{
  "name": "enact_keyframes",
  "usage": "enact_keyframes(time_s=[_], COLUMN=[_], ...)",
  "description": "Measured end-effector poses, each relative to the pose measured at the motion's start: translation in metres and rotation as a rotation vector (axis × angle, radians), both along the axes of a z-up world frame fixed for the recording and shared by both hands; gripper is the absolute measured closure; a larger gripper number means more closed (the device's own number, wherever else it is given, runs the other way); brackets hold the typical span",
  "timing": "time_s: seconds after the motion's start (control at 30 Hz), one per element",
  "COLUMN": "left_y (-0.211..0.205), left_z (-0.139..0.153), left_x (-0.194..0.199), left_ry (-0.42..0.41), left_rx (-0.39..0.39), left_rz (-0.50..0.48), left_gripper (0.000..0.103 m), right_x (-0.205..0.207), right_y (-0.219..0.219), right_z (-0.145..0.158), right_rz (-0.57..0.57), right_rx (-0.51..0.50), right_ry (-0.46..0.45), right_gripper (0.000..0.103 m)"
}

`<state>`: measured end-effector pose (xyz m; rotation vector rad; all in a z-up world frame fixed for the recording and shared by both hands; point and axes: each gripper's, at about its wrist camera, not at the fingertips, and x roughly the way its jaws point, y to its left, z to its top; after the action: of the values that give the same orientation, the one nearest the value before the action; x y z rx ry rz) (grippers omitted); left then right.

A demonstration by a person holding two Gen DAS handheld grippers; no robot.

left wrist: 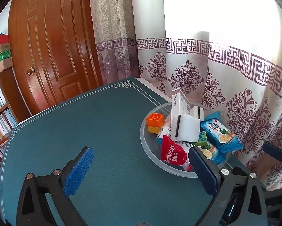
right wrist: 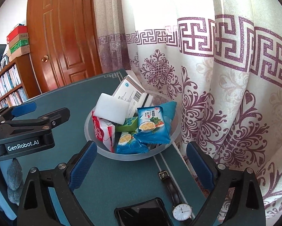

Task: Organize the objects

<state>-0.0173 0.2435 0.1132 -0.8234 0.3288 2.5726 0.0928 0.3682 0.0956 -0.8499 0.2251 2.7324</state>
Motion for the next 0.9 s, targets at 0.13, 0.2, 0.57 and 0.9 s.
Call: enact_keyframes(time_s=[0.13,0.2,0.57,0.9], left_y=[-0.001,0.000,-0.003,-0.002], left_z=[0.002,0.002,0.003,-0.001], left_x=[0.006,0.009,0.018,0.018], left_ry=[0.012,0.021,0.026,0.025], left_rx=[-0.004,-0.008,-0.019,-0.039], left_rz=[-0.004,-0.004,-0.006,0.006], left_gripper=[0.000,0.000,0.000,0.000], right_x=[-0.001,-0.002,-0.005,-0.007], right_y=[-0.003,-0.004,-0.002,-0.001], right_z=[0.002,0.002,0.002,0.002], right_rz=[0.011,0.012,0.008,0.006], right_rx=[0.017,0.032,0.054,0.069], right_ry=[-0.003,-0.005,-0.021,-0.026], right_gripper=[0.006,0.005,0.005,0.005])
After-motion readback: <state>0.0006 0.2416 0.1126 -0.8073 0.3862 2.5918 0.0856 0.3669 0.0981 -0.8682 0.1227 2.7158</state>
